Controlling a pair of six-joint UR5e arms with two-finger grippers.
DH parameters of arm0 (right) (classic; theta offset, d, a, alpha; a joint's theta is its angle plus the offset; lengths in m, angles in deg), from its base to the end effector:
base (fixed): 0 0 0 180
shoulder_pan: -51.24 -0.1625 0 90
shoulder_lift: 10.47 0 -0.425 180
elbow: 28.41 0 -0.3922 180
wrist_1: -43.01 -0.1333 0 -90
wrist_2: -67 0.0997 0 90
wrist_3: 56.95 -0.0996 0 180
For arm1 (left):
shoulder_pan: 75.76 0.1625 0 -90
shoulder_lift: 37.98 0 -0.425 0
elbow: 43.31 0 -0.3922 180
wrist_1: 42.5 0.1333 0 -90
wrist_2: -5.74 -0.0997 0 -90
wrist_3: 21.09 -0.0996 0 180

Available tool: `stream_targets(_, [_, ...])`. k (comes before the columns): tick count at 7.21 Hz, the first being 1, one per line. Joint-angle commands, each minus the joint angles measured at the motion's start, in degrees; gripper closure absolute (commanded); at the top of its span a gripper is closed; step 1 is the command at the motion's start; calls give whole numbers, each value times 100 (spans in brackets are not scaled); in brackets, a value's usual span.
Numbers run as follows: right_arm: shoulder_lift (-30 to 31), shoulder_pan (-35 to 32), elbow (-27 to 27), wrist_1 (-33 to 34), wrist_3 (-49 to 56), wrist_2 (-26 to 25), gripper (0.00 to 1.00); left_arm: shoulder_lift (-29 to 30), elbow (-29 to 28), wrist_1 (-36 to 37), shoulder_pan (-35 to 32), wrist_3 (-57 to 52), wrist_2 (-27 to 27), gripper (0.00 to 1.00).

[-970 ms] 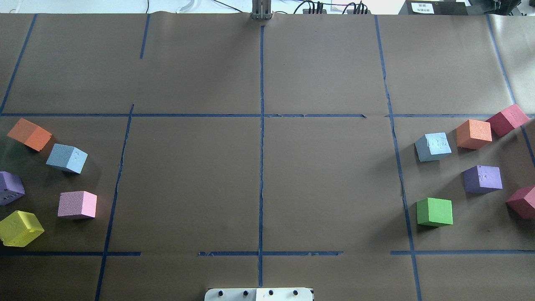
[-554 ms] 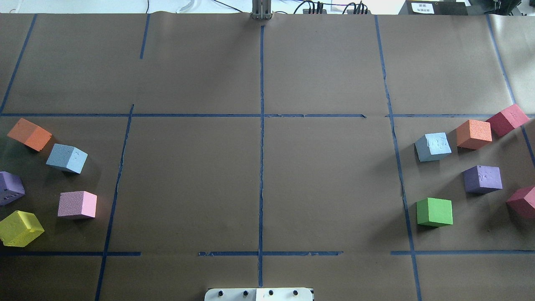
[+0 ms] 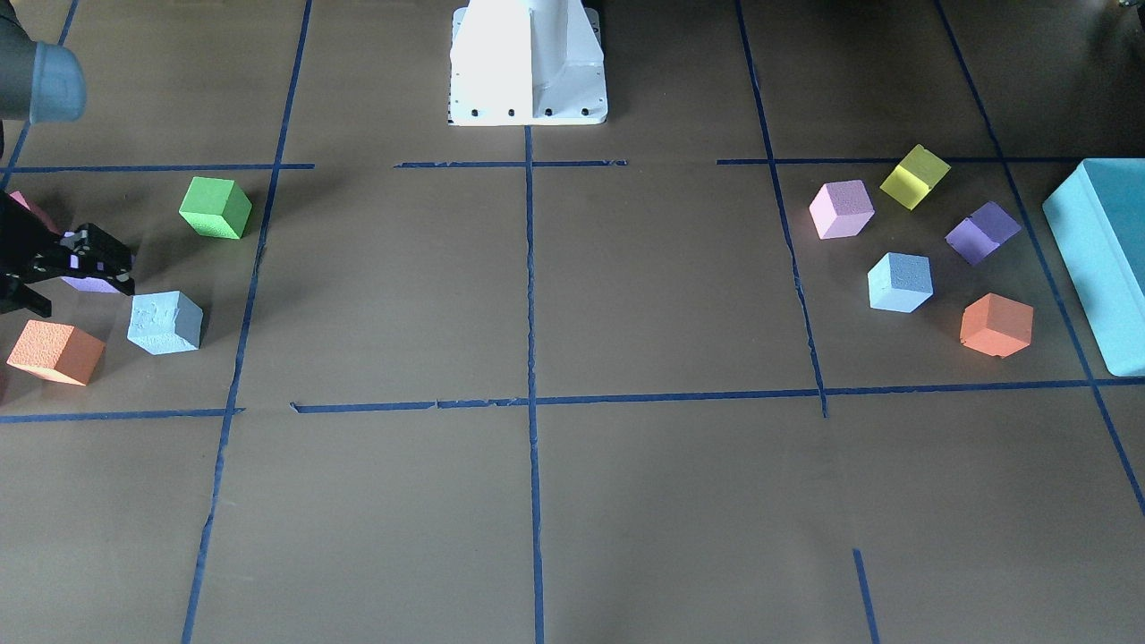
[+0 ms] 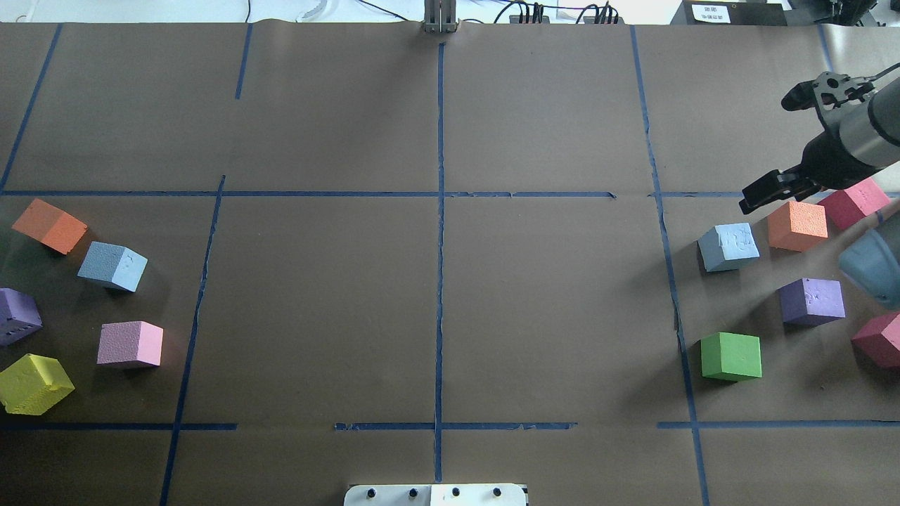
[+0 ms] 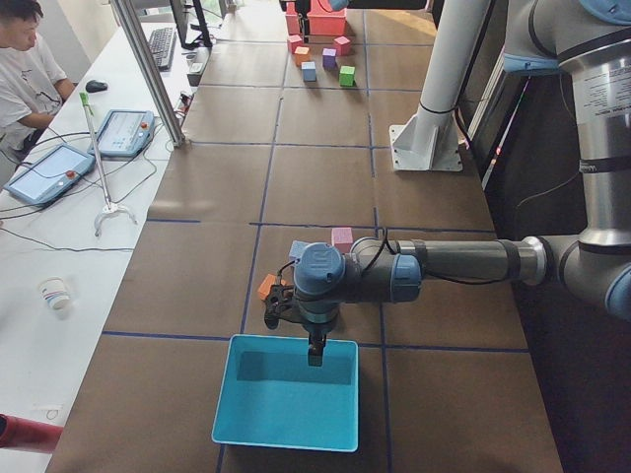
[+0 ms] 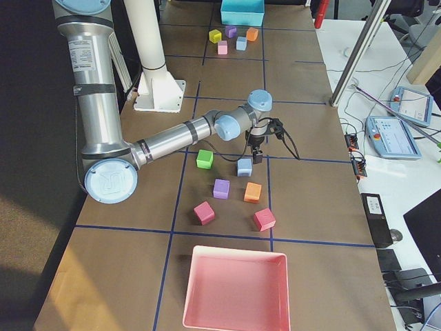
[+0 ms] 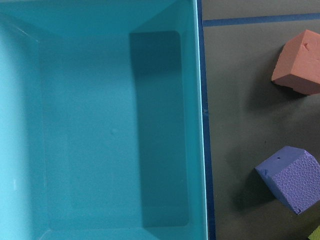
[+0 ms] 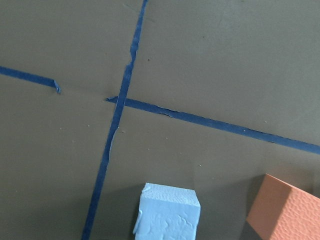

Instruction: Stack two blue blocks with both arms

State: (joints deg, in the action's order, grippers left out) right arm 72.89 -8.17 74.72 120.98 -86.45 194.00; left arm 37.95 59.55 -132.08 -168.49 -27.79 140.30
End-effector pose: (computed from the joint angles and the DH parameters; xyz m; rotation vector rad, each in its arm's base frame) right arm -0.2141 -0.5064 0.4671 0.1486 -0.8127 -0.1971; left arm -0.0817 -0.3830 0.6568 0.0370 0.7774 0.0547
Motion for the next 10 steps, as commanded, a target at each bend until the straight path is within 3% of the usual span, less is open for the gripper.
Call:
stream_targets(1, [-22, 429, -563, -983, -591, -360, 0, -8, 6, 2, -17, -7, 0, 0])
stream_targets(6, [66, 877, -951, -994, -583, -606, 0, -8, 6, -24, 1, 2, 0, 0])
stream_targets(7, [49, 930, -996, -994, -600, -676, 11, -8, 6, -24, -17, -7, 0, 0])
stream_targets(8, [49, 931, -970, -994, -618, -668, 56, -8, 6, -24, 1, 2, 0, 0])
stream_targets(9, [14, 931, -874, -994, -679, -650, 87, -8, 6, -24, -17, -7, 9, 0])
stream_targets(10, [-39, 948, -708, -942, -793, -650, 96, -17, 6, -15, -17, 2, 9, 0])
